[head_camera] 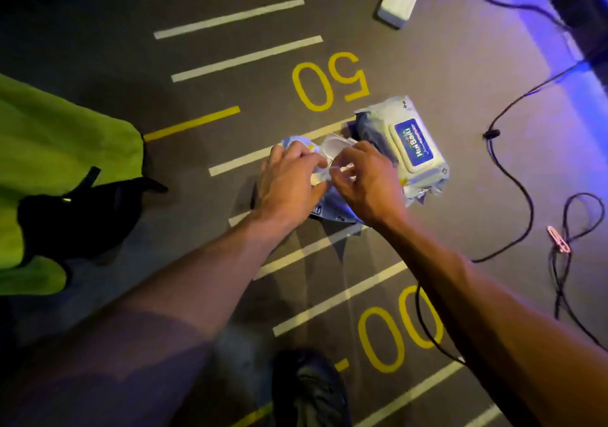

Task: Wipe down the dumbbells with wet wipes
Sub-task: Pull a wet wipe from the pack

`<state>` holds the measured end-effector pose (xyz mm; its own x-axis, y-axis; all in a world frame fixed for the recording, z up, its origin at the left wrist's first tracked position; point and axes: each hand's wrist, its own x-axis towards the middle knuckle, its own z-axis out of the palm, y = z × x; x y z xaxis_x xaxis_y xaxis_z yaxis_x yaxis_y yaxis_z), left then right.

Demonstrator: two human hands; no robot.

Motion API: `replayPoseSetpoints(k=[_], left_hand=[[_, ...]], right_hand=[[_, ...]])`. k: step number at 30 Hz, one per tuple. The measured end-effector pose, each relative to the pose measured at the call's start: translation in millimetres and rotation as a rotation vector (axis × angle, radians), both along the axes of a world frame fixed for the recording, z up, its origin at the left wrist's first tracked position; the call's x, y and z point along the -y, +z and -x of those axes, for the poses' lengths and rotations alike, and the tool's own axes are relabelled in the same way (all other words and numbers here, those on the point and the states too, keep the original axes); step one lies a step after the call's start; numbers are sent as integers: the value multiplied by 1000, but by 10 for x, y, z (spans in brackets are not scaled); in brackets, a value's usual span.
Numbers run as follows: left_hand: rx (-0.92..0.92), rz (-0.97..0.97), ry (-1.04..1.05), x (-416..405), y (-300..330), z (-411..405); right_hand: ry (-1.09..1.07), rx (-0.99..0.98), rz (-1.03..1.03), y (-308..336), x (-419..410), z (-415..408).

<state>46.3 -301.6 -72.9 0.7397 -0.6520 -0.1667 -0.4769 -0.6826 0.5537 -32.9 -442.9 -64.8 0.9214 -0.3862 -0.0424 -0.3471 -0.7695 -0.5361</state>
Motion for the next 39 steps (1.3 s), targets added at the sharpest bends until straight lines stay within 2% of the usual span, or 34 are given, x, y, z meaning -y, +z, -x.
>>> replayPoseSetpoints(k=[8, 14, 22, 24, 25, 27, 30, 33, 36, 39], left_hand=[[-11, -20, 94, 23, -67, 65], [-21, -54, 100, 121, -2, 47], [-30, -85, 87, 172, 31, 22], [-35, -94, 97, 174, 16, 13], [-41, -98, 98, 171, 9, 11], [-64, -91, 93, 155, -7, 0], [-88, -66, 89, 135, -45, -20], [-78, -66, 93, 141, -81, -14], [-66, -59, 100, 141, -98, -2], [-55, -56, 92, 123, -87, 0]], right_hand=[[-195, 103, -188, 103, -66, 65], [-476, 200, -501, 137, -73, 162], [-861, 316, -1074, 196, -115, 193], [-929, 333, -1142, 214, -113, 184], [-927, 303, -1110, 217, -111, 170], [-815, 184, -828, 187, -74, 176], [-428, 138, -150, 215, -17, 229], [-21, 62, 274, 299, -10, 196], [75, -130, 434, 266, 31, 72], [52, -180, 389, 199, 93, 17]])
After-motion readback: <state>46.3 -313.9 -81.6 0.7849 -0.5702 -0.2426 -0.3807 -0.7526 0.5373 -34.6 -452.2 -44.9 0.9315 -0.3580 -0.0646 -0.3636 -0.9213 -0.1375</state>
